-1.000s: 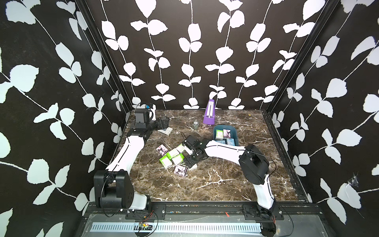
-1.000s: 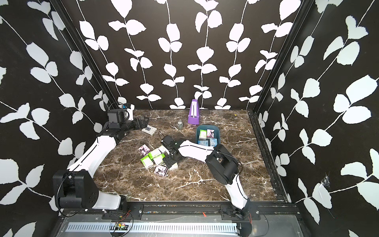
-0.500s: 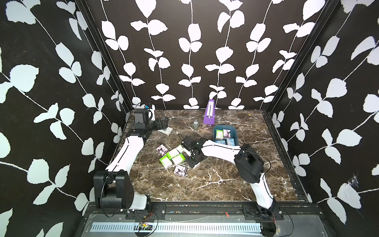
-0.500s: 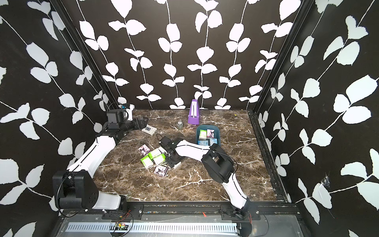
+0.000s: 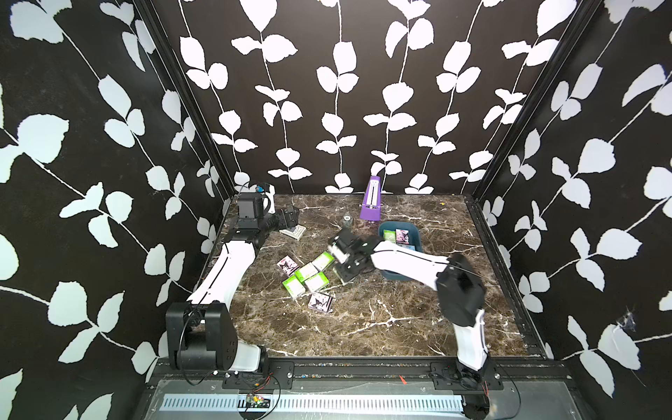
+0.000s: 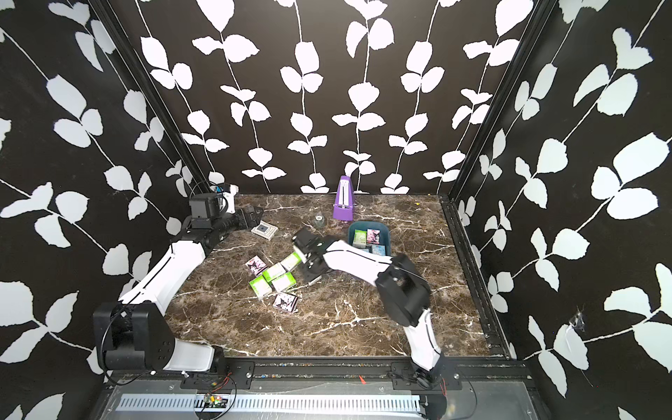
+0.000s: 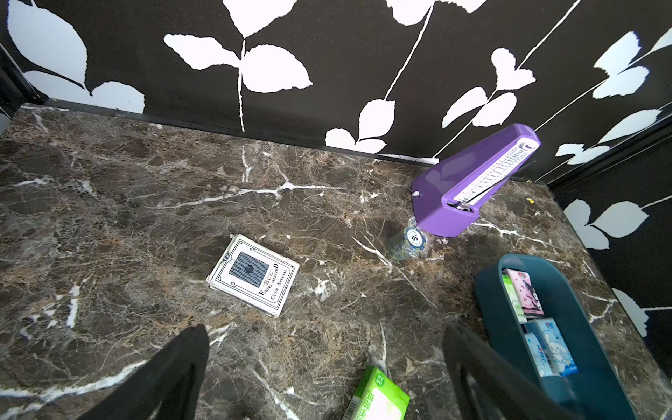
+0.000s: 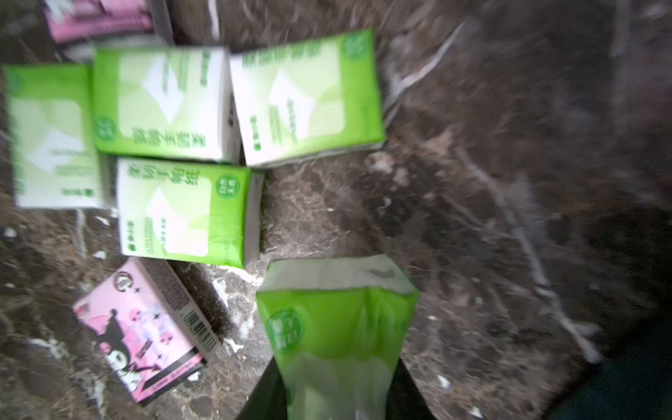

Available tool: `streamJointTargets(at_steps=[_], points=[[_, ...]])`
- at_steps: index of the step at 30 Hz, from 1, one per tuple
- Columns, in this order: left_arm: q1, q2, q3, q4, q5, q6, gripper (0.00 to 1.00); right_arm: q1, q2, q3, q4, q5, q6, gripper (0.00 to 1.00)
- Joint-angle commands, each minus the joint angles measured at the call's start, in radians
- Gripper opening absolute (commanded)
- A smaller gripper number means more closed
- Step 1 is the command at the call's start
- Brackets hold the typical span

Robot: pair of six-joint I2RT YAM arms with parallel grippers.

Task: Put the pocket tissues into the storage box
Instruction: Pick up the pocket tissues from the center of the board, then place the pocket tissues in the storage box.

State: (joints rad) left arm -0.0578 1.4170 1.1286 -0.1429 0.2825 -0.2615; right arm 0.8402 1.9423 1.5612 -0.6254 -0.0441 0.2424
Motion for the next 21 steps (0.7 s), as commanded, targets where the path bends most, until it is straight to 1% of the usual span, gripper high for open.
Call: streamJointTargets(at_steps=[1,4,7,10,15,21], points=[[0.004,-0.024,0.0,0.041,0.023,-0.025,0.99,-0.088,-0.14,-0.041,0.072,0.019,-0.064,0.29],[0.004,-0.017,0.005,0.055,0.03,-0.042,0.99,-0.177,-0.198,-0.05,0.038,0.036,-0.135,0.28],[0.004,-0.012,0.013,0.058,0.035,-0.049,0.99,-0.254,-0.225,-0.074,-0.011,0.063,-0.241,0.27],[0.005,-0.01,0.019,0.061,0.035,-0.05,0.99,-0.3,-0.225,-0.085,-0.065,0.083,-0.357,0.27],[0.004,-0.002,0.017,0.078,0.039,-0.062,0.99,-0.312,-0.165,-0.085,-0.12,0.165,-0.519,0.27],[0.004,-0.019,0.002,0.075,0.019,-0.052,0.99,-0.313,-0.129,-0.109,-0.149,0.17,-0.619,0.29]])
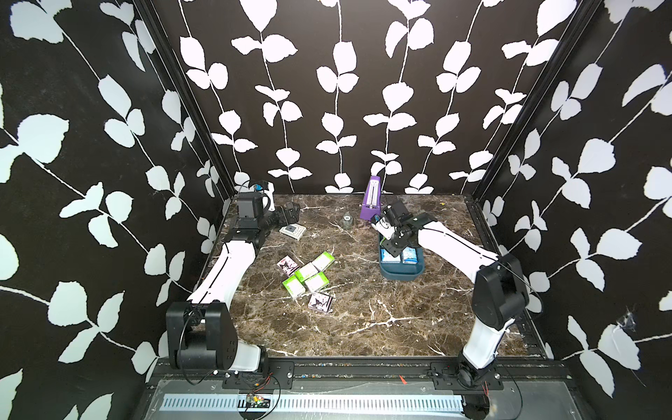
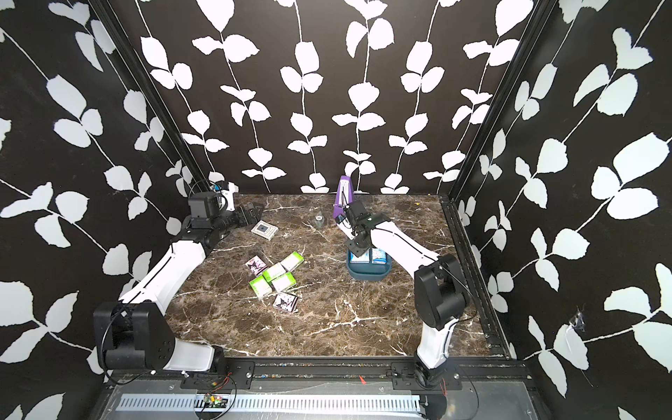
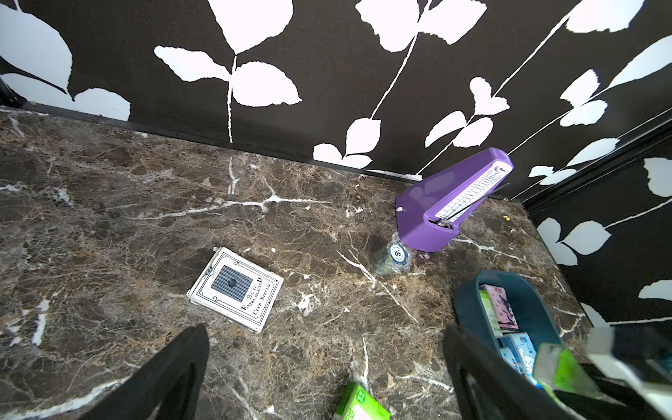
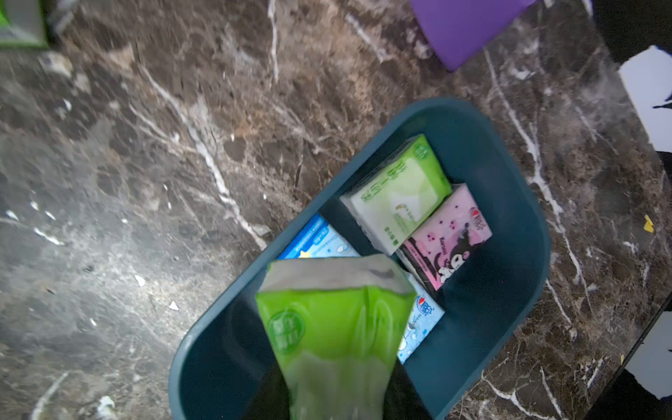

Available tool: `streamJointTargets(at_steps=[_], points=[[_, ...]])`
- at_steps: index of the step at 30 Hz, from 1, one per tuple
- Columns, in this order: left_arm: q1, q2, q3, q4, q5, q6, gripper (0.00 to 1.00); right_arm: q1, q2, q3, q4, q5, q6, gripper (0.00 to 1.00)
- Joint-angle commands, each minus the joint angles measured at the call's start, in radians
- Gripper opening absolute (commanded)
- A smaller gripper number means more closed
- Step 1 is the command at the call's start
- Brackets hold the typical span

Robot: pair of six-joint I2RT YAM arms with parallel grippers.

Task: Put the pocket tissues into the storage box
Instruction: Place the pocket tissues in the storage box, then pick up the pocket tissues from the center of the board.

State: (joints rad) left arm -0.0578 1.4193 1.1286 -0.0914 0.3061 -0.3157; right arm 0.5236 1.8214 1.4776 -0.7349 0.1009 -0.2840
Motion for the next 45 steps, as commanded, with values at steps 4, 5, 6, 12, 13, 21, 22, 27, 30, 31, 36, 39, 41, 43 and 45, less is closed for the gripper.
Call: streamJointTargets(at_steps=[4,5,6,12,13,21,22,27,30,31,36,39,41,43,45], points=[[0.004,-0.026,-0.004,0.015,-0.013,0.01,0.99,0.004,-0.037,-0.097,-0.017,0.028,-0.137,0.3],[0.005,-0.026,-0.004,0.015,-0.013,0.011,0.99,0.005,-0.047,-0.115,-0.011,0.016,-0.142,0.3],[0.004,-0.026,-0.004,0.015,-0.014,0.011,0.99,0.004,-0.055,-0.128,-0.003,0.002,-0.144,0.3],[0.005,-0.013,0.006,0.016,-0.004,-0.001,0.99,0.006,-0.047,-0.158,0.009,-0.074,-0.119,0.38],[0.004,-0.013,0.008,0.016,-0.004,-0.002,0.99,0.006,-0.037,-0.159,0.009,-0.079,-0.113,0.39],[0.005,-0.014,0.011,0.008,-0.009,0.0,0.99,0.0,-0.051,-0.151,0.035,-0.102,-0.084,0.67],[0.004,-0.013,0.011,0.009,-0.009,-0.001,0.99,-0.005,-0.054,-0.145,0.035,-0.109,-0.081,0.69],[0.005,-0.006,0.013,0.013,-0.006,-0.006,0.99,-0.044,-0.05,-0.117,0.02,-0.141,-0.03,0.72],[0.004,-0.009,0.012,0.012,-0.007,-0.004,0.99,-0.09,-0.054,-0.111,0.039,-0.199,0.055,0.66],[0.004,-0.01,0.01,0.011,-0.008,-0.001,0.99,-0.109,-0.053,-0.107,0.045,-0.225,0.096,0.62],[0.004,-0.011,0.01,0.009,-0.01,0.006,0.99,-0.159,-0.003,-0.069,0.012,-0.306,0.243,0.45],[0.004,-0.01,0.013,0.004,-0.01,0.01,0.99,-0.162,0.042,-0.026,-0.07,-0.291,0.284,0.38],[0.004,-0.01,0.015,-0.002,-0.011,0.016,0.99,-0.162,0.05,-0.028,-0.088,-0.284,0.301,0.36],[0.004,-0.009,0.014,-0.001,-0.013,0.018,0.99,-0.163,0.034,-0.079,-0.038,-0.274,0.324,0.33],[0.005,-0.007,0.014,0.001,-0.01,0.016,0.99,-0.165,0.029,-0.113,-0.017,-0.269,0.341,0.31]])
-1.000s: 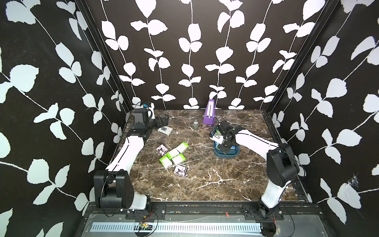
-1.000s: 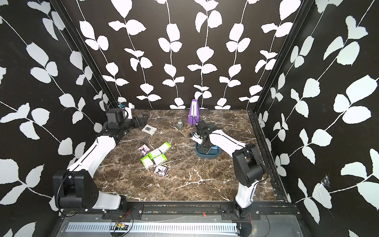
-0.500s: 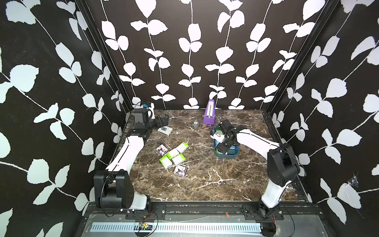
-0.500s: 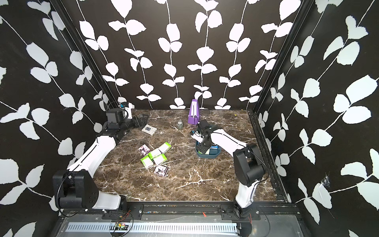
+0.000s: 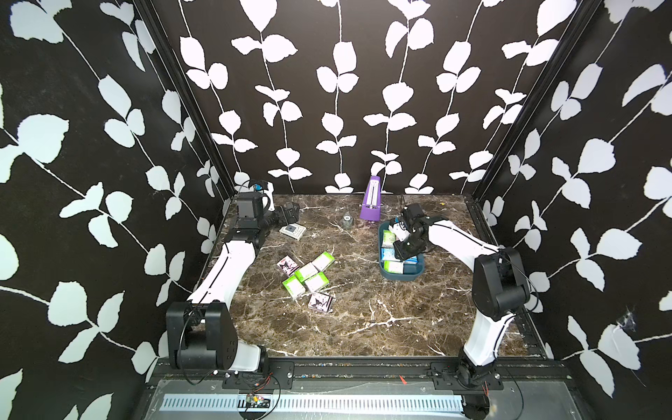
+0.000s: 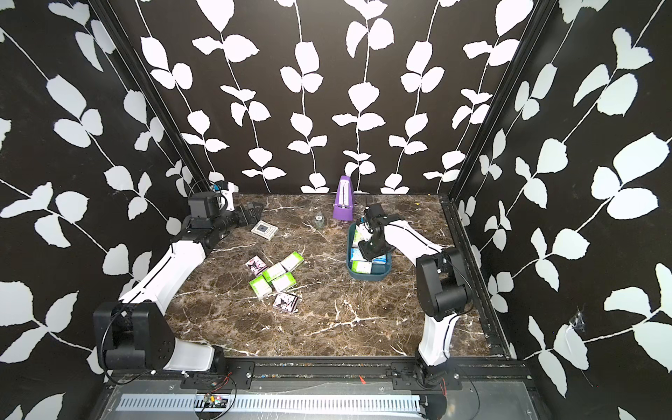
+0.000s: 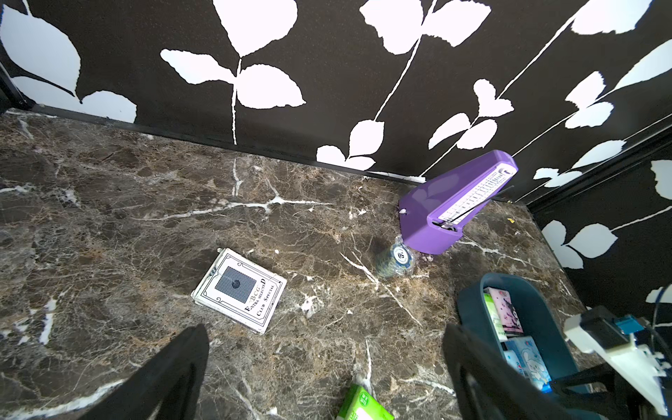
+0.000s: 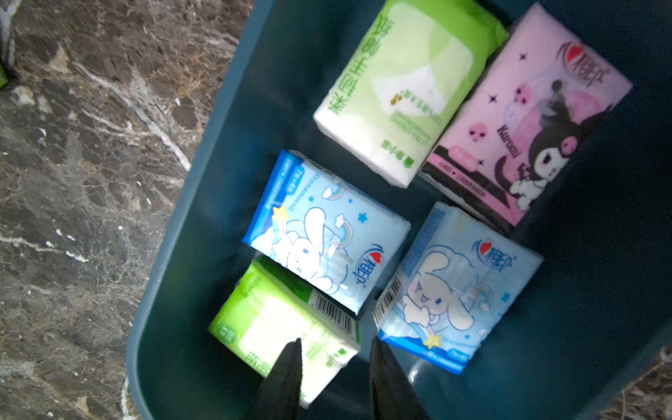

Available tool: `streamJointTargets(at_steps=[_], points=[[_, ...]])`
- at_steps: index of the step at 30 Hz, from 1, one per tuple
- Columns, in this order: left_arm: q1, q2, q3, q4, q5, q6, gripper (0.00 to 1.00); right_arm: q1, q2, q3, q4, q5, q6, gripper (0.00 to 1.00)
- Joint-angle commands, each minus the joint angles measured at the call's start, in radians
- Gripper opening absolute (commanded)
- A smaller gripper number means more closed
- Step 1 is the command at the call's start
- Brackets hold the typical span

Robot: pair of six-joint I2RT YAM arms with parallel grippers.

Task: Put the pocket tissues into the storage box
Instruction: Pick up the pocket tissues from the center of the board.

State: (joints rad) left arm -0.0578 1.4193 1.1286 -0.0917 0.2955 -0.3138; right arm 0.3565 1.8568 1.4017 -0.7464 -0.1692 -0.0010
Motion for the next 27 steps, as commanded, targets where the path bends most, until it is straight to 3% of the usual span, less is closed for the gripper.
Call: streamJointTargets(at_steps=[1,19,27], points=[[0.005,-0.005,0.014,0.002,0.004,0.01,0.99,0.0,-0.003,-0.039,-0.019,0.005,0.065,0.3],[0.004,-0.013,0.019,0.009,0.008,-0.001,0.99,0.001,0.062,-0.079,0.053,-0.055,0.101,0.2],[0.004,-0.013,0.02,0.015,0.01,-0.008,0.99,0.002,0.047,-0.055,0.046,-0.059,0.102,0.25]])
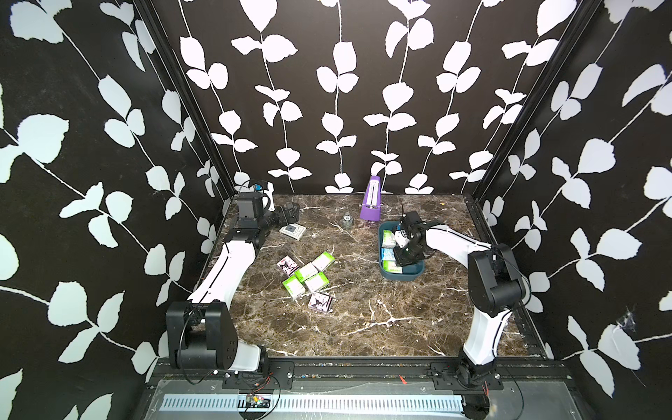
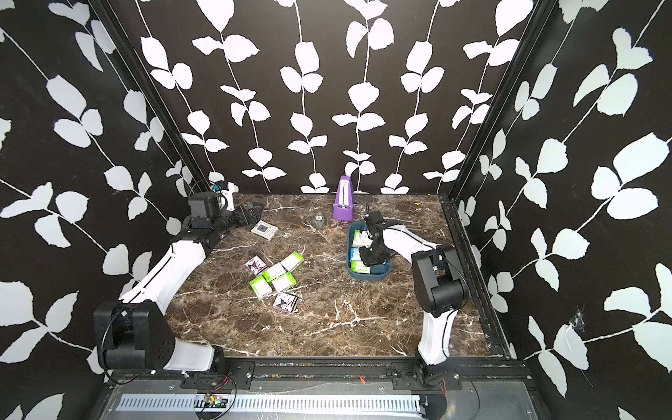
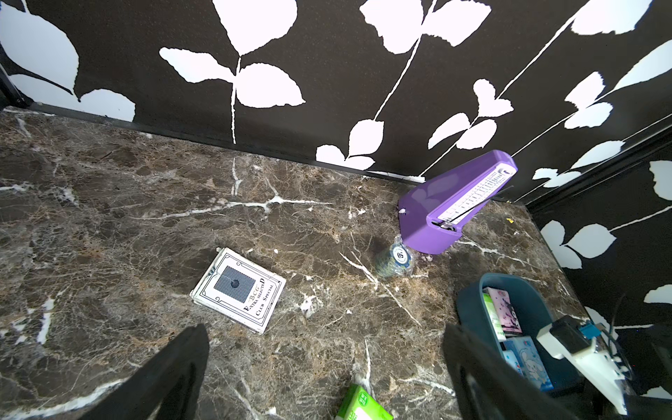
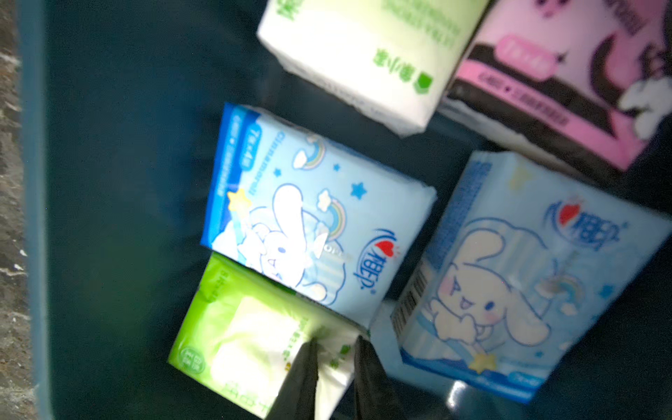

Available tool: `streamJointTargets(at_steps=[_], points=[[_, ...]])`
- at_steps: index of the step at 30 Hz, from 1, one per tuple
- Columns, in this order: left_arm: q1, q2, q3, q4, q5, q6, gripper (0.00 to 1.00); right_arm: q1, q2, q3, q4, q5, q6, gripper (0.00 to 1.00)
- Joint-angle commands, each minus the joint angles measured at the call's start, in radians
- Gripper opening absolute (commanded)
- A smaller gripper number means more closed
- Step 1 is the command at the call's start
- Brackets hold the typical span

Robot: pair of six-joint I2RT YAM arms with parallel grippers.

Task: Put the pocket tissues into the storage box
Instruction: Pick up the pocket tissues from the center of the board.

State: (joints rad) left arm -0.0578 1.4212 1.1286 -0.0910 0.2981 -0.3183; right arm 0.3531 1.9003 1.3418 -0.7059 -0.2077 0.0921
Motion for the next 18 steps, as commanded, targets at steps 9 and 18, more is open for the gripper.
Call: streamJointTargets(at_steps=[9,18], points=[[0.005,-0.016,0.022,0.017,0.016,-0.01,0.99,0.026,-0.153,0.07,-0.002,0.044,0.002,0.41],[0.003,-0.028,0.017,0.028,0.052,-0.023,0.99,0.19,-0.262,0.053,0.144,0.125,-0.002,0.6]])
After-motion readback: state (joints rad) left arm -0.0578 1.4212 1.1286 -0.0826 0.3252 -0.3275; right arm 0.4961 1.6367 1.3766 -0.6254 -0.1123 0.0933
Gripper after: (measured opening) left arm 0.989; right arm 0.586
